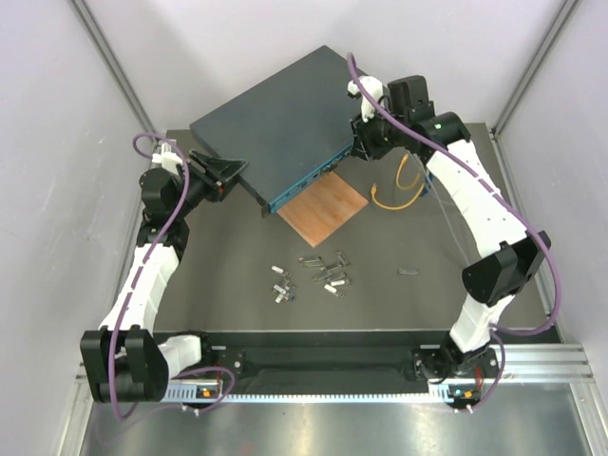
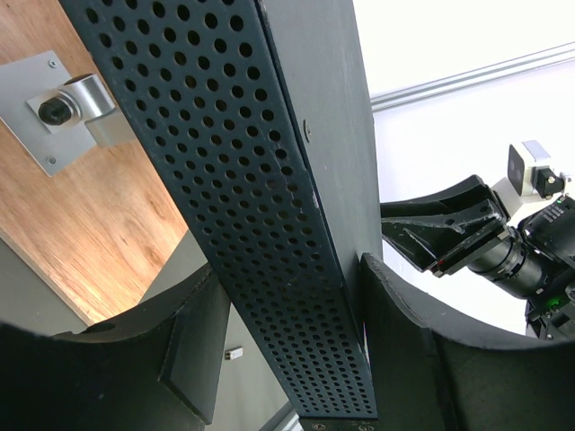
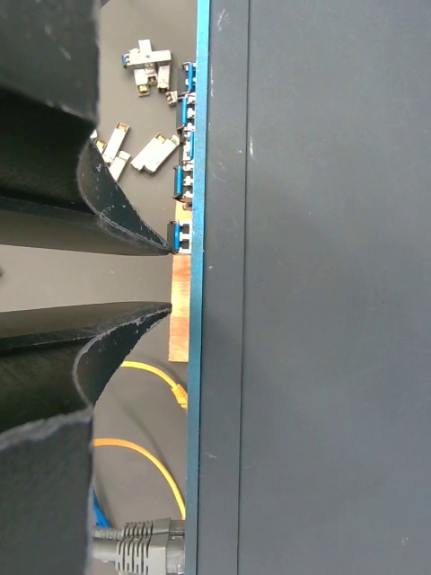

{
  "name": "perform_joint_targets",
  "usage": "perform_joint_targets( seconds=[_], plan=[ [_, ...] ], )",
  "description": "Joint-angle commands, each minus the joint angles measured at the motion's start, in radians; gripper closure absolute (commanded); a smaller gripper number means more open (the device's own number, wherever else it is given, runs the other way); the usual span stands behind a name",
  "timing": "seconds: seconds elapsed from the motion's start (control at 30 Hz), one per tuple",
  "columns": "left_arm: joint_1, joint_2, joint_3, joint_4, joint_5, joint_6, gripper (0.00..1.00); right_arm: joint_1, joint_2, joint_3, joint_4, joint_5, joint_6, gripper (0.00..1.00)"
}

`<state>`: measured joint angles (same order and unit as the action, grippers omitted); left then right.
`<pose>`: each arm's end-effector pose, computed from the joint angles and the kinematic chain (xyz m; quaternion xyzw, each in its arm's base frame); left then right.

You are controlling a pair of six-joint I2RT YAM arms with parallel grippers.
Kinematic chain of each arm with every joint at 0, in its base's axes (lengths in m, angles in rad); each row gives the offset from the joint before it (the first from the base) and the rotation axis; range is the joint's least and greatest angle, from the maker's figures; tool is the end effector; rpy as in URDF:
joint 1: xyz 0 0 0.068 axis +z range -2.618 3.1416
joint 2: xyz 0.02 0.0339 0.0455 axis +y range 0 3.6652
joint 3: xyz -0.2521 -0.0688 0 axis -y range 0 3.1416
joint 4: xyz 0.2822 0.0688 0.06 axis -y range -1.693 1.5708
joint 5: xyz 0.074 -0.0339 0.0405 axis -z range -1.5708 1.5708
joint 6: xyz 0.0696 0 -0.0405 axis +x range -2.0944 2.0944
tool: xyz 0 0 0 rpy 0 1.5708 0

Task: Insert the plug into the switch port

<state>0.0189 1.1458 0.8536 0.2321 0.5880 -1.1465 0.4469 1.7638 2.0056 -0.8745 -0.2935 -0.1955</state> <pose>0.3359 -0.0323 0.3114 -0.2176 0.6911 -0.5290 0.4418 0.3893 0.2089 0.4036 -0.3413 0.8164 0.1855 0.4273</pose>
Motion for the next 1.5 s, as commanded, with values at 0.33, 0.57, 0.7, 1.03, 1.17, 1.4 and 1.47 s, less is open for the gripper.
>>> perform_joint_targets(
  seconds=[0.33, 0.57, 0.7, 1.03, 1.17, 1.4, 1.47],
  plan=[
    [-0.014, 0.042, 0.001, 0.016, -0.008, 0.087, 1.0, 0.023, -0.006, -0.042, 0.149, -0.038, 0.033, 0.74],
    [-0.016, 0.045, -0.001, 0.018, -0.01, 0.083, 1.0, 0.026, -0.119, -0.286, 0.419, -0.022, 0.102, 0.74],
    [-0.016, 0.046, 0.002, 0.018, -0.008, 0.082, 1.0, 0.029, -0.153, -0.382, 0.54, -0.021, 0.152, 0.73],
    [-0.016, 0.051, -0.007, 0.023, -0.008, 0.082, 1.0, 0.047, -0.118, -0.403, 0.687, -0.041, 0.271, 0.73],
    [-0.016, 0.049, 0.001, 0.015, -0.005, 0.093, 1.0, 0.062, -0.107, -0.383, 0.68, -0.039, 0.263, 0.73],
    [-0.014, 0.039, 0.009, -0.004, -0.004, 0.116, 1.0, 0.036, -0.197, -0.421, 0.588, -0.045, 0.203, 0.69],
    [-0.016, 0.031, 0.016, 0.001, 0.006, 0.117, 0.91, 0.006, -0.225, -0.43, 0.551, -0.062, 0.164, 0.68]
  ],
)
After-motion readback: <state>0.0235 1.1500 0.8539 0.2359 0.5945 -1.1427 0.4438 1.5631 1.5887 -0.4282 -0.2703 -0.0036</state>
